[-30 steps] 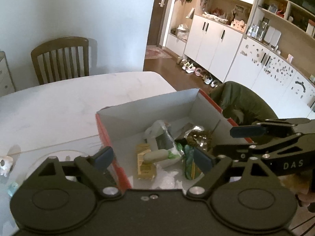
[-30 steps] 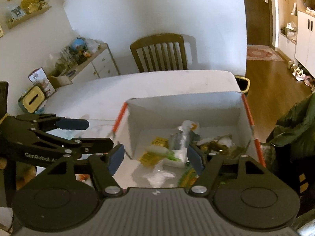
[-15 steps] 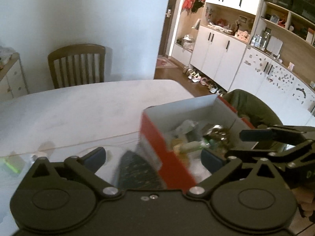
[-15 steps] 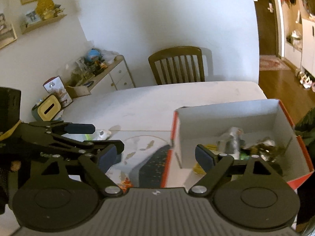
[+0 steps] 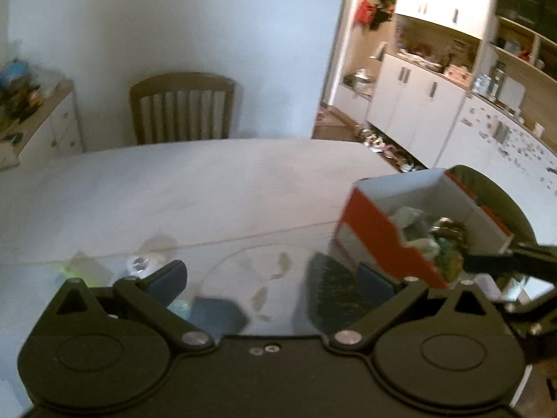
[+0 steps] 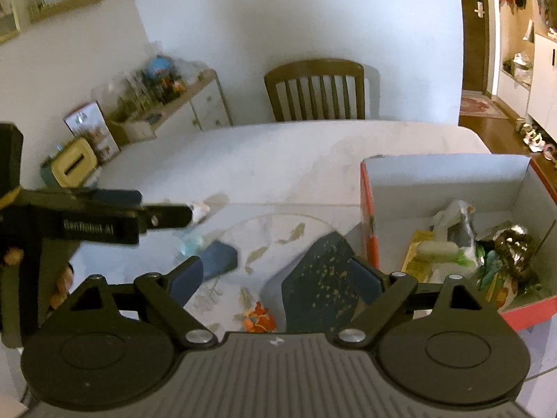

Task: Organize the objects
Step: 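Withdraw both tools from the box toward the orange fish charm, then grasp the orange fish charm with the right tool while the left grasps the teal ball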

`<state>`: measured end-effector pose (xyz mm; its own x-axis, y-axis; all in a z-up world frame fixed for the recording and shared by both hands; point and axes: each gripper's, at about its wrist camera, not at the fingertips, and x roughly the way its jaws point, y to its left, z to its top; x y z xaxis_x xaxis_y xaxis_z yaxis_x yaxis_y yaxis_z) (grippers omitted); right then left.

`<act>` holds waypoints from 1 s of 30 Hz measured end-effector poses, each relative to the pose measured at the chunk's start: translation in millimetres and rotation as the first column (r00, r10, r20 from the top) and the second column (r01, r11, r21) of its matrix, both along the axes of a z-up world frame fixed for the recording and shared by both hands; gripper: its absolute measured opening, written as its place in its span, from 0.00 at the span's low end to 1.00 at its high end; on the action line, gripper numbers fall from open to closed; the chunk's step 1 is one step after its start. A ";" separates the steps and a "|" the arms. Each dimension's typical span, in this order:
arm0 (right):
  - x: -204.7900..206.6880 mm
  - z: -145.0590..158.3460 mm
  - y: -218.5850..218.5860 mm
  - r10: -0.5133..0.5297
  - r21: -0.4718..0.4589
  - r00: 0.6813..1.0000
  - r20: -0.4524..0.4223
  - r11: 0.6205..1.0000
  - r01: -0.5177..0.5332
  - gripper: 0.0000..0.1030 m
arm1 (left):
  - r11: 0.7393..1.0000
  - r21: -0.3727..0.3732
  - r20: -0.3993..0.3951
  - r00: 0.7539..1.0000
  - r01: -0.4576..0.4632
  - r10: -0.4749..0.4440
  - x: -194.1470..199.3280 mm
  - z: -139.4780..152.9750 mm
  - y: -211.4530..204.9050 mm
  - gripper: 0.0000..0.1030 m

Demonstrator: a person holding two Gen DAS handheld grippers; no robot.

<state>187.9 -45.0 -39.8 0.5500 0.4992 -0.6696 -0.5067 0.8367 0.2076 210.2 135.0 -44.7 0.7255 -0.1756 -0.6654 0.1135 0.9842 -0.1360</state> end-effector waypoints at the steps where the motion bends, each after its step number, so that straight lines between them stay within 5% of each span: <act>1: 0.0 -4.6 5.4 -0.002 -0.014 1.000 -0.008 1.000 0.002 0.88 | 1.000 -0.006 -0.009 1.000 -0.013 0.013 2.7 -4.0 6.8 1.00; 11: 6.7 -55.9 49.4 -0.022 -0.125 0.996 -0.088 0.992 0.011 0.88 | 0.999 0.025 -0.056 0.997 -0.041 0.043 15.3 -53.8 45.3 1.00; 18: 13.4 -88.1 67.8 -0.039 -0.162 0.989 -0.146 0.987 0.015 0.88 | 0.997 -0.026 -0.086 0.994 -0.068 0.065 29.1 -84.5 63.6 1.00; 27: 19.4 -114.9 79.8 -0.050 -0.203 0.982 -0.184 0.979 0.012 0.87 | 0.998 0.046 -0.101 0.994 -0.041 0.046 37.2 -110.1 64.9 0.96; 30: 22.1 -119.1 83.1 -0.045 -0.207 0.979 -0.197 0.978 0.003 0.78 | 0.997 0.062 -0.112 0.992 -0.042 0.049 41.0 -116.1 65.2 0.90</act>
<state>209.9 38.1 -158.9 0.4050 0.3287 -0.8532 -0.4519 0.8831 0.1257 251.3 200.1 -160.8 0.6510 -0.1019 -0.7522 0.0555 0.9947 -0.0867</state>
